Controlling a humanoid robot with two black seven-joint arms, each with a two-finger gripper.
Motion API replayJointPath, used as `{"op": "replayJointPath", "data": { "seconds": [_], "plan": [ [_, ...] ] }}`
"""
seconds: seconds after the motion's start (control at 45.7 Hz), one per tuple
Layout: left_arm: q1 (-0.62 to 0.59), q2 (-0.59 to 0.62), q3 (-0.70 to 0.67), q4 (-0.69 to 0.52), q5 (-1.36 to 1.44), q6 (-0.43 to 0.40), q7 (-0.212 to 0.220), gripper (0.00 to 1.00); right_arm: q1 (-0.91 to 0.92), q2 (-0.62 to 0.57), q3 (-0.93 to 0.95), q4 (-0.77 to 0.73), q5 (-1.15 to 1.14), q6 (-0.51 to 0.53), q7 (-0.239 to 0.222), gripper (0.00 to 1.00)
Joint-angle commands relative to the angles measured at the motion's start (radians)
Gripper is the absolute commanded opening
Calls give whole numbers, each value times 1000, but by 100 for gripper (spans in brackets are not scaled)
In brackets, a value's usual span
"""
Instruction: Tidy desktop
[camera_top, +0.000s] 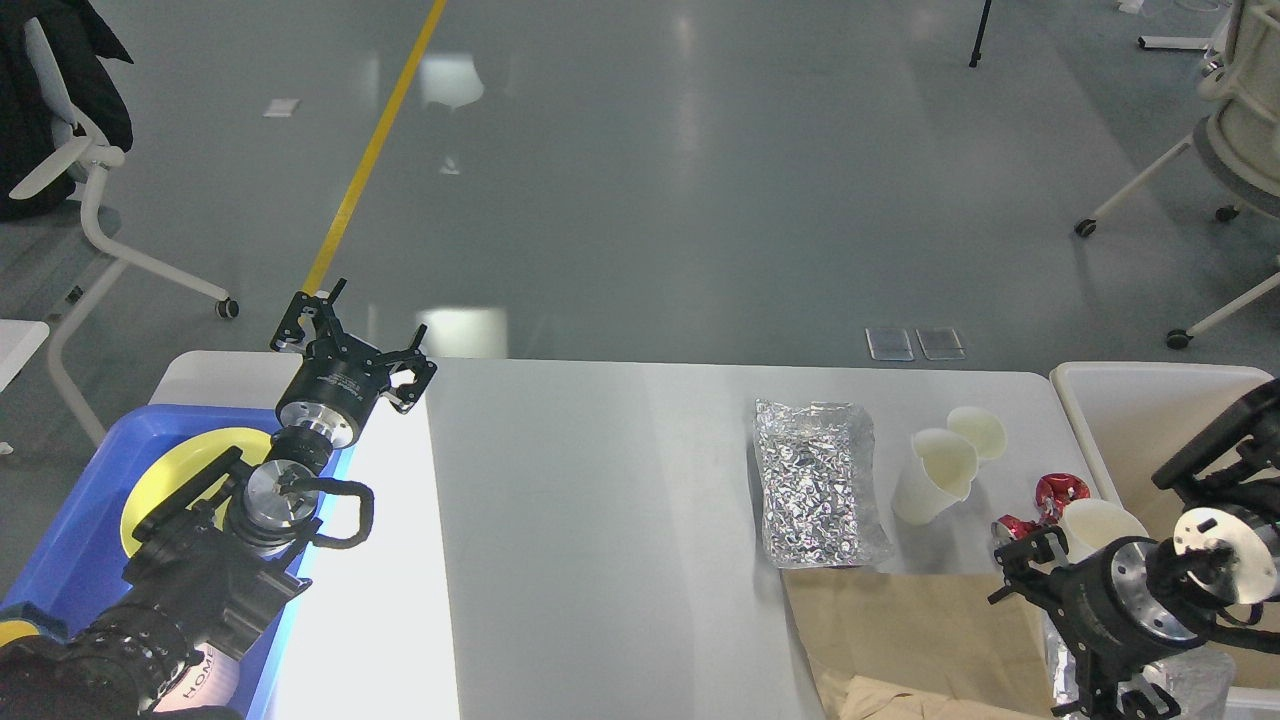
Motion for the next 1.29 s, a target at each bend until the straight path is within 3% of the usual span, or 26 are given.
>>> {"op": "replayJointPath", "data": {
  "seconds": [0.0, 0.197, 0.679, 0.766, 0.876, 0.985, 1.051, 1.138, 1.27],
  "plan": [
    [0, 0, -1, 0, 0, 0, 1, 98, -76, -40, 31, 0, 2, -42, 2, 100],
    [1, 1, -2, 0, 0, -1, 2, 98, -125, -74, 120, 0, 23, -59, 3, 100],
    [3, 1, -3, 0, -2, -1, 2, 98, -369, -74, 453, -72, 42, -331, 6, 97],
    [3, 1, -3, 0, 0, -1, 0, 98, -403, -73, 485, -93, 42, -365, 8, 83],
    [3, 1, -3, 0, -2, -1, 2, 98, -439, -74, 553, -121, 42, -411, 8, 73],
    [3, 1, -3, 0, -2, -1, 2, 98, -467, -70, 617, -161, 42, -444, 17, 30],
    [3, 1, -3, 0, 0, -1, 2, 98, -476, -65, 642, -181, 41, -455, 17, 11],
    [3, 1, -3, 0, -2, -1, 2, 98, -479, -57, 645, -185, 40, -457, 17, 0],
    [3, 1, -3, 0, -2, -1, 2, 98, -479, -53, 647, -185, 37, -463, 19, 0]
  ]
}}
